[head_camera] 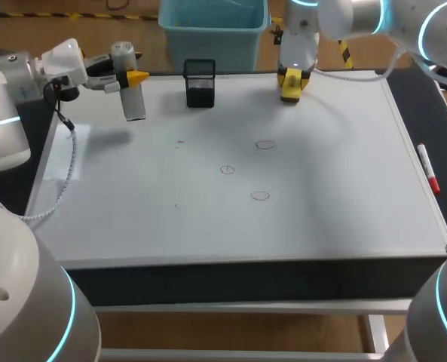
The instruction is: Pick up the inspection probe, press it on each red-marked spot on the whiteboard one by one, put down the probe, pick up the eraser, and wipe off all the red marks.
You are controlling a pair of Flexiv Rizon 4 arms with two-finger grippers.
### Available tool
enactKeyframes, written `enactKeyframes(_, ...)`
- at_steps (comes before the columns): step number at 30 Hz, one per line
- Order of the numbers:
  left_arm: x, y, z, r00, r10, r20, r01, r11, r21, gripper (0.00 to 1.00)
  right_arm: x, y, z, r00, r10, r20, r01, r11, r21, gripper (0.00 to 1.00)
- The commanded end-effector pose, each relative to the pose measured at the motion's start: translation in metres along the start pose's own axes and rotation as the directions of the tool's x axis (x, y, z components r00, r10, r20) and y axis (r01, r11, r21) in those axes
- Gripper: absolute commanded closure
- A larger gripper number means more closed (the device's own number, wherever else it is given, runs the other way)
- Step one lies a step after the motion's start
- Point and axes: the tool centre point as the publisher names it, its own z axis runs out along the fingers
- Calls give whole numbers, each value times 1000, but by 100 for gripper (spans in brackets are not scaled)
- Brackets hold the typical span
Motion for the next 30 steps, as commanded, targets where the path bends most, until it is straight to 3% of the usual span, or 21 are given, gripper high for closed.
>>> enactKeyframes(1,0,-1,0,1000,1,0,-1,1000,1,100,26,24,-31,999,34,29,-36,998,50,100)
enactKeyframes(13,0,-1,0,1000,1,0,-1,1000,1,100,92,55,-50,977,205,55,-210,974,91,100)
enactKeyframes(30,0,-1,0,1000,1,0,-1,1000,1,100,162,104,-50,933,355,56,-359,929,86,100)
